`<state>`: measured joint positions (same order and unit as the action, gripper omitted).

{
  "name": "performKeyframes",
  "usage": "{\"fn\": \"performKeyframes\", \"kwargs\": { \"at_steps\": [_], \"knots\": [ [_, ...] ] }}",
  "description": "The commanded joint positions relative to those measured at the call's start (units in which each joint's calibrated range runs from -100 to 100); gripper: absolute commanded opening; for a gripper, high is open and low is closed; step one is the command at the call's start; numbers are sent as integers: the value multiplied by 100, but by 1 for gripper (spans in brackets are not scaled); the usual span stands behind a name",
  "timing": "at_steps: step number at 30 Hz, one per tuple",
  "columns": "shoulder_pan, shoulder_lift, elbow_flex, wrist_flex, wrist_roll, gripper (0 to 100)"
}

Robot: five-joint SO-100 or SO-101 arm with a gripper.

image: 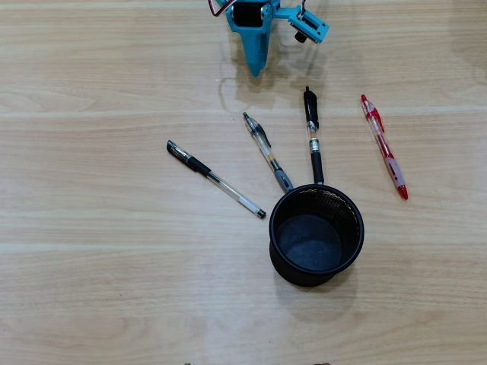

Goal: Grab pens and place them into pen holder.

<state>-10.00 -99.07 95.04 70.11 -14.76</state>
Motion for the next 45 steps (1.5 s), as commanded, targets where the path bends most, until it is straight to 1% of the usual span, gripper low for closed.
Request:
{"fn": "performKeyframes", "kwargs": {
  "at_steps": [1,28,32,33,34,38,42,43,45],
  "knots": [
    [-40,-42,-56,41,2,11],
    [25,8,-47,-28,7,11],
    [186,84,-238,-37,-50,11],
    [347,380,-690,-54,-233,11],
    [436,642,-1016,-131,-275,11],
    [750,2612,-2845,-535,-291,11],
    [1081,5630,-5398,-587,-285,11],
    [1121,6492,-6114,-578,-280,13],
    [1129,8191,-7499,-355,-191,19]
  ]
}}
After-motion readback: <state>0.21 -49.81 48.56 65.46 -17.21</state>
